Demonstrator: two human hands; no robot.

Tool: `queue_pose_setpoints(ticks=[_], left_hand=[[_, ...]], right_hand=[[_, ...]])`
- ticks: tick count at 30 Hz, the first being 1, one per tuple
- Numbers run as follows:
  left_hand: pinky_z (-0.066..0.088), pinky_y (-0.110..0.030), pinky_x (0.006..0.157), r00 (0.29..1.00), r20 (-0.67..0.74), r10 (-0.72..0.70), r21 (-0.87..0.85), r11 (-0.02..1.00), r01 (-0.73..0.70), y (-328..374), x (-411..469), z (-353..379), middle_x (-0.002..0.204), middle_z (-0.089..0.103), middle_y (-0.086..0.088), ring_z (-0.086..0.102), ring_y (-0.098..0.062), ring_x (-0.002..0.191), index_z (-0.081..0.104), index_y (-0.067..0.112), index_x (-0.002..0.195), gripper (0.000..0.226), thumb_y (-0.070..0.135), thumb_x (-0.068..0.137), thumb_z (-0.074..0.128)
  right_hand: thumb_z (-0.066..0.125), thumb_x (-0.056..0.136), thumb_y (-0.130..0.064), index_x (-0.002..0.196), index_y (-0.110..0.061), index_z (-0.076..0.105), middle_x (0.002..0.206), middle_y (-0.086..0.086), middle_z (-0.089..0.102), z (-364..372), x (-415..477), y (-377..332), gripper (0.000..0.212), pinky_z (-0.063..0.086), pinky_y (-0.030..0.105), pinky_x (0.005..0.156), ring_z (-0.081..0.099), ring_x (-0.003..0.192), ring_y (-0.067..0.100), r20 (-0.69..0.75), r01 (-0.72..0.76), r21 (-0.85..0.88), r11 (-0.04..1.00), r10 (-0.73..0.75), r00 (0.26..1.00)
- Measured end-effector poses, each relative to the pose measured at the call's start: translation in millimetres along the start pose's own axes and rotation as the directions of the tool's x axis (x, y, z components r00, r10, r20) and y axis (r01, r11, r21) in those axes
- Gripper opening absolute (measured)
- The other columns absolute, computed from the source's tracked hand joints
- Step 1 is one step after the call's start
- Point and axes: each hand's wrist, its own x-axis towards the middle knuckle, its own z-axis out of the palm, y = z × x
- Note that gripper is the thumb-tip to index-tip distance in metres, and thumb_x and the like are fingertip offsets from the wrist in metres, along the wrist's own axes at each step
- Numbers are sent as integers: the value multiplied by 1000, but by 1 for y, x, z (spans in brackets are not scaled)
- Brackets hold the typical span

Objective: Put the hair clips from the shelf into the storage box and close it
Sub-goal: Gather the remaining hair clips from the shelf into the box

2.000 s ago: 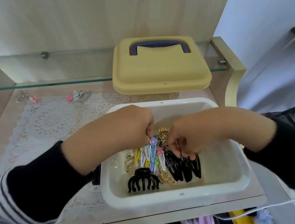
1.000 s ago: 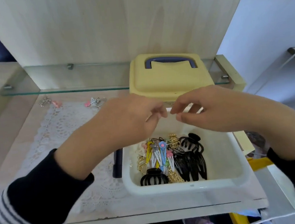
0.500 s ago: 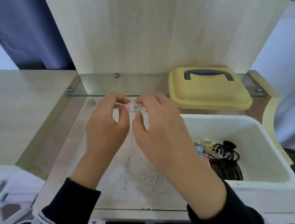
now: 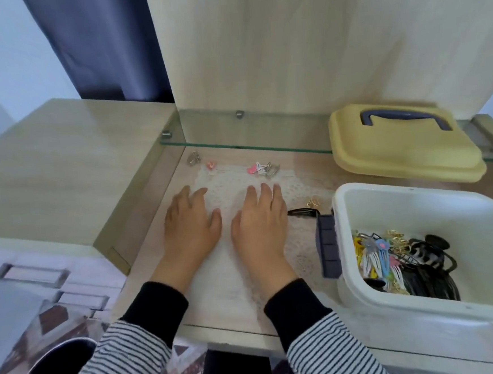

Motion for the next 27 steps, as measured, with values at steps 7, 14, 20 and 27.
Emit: queue_pose_setpoints(ticks=[7, 14, 20, 27], left_hand=[[32, -47, 109, 999, -12, 36, -20, 999, -36, 0, 32, 10, 148, 35, -20, 35, -35, 135, 37, 10, 141, 55, 33, 92, 47], [35, -43, 108, 948, -62, 313, -69, 946, -317, 36, 61, 23, 143, 45, -12, 42, -28, 132, 49, 15, 136, 49, 16, 86, 50], [30, -44, 110, 923, -5, 385, -52, 922, -384, 45, 80, 39, 144, 48, 2, 39, -22, 136, 51, 27, 136, 60, 32, 85, 20], [49, -42, 87, 917, -233, 323, -186, 911, -368, 39, 77, 42, 104, 71, 3, 66, -19, 93, 70, 16, 105, 28, 14, 84, 52]], right_hand=[[47, 90, -30, 145, -3, 28, 149, 23, 30, 14, 31, 11, 65, 14, 50, 115, 15, 142, 40, -89, -155, -36, 987, 151, 985], [48, 85, -27, 146, -10, 29, 148, 22, 30, 22, 60, 19, 66, 13, 51, 114, 16, 141, 40, -137, -240, -12, 971, 236, 962], [46, 86, -21, 135, -11, 47, 143, 21, 39, 28, 64, 26, 50, 11, 52, 114, 17, 140, 42, -163, -255, 8, 967, 253, 954], [55, 82, -18, 105, -7, 62, 121, 13, 62, 32, 64, 26, 26, 20, 55, 112, 34, 134, 41, -279, -225, 42, 973, 228, 933]])
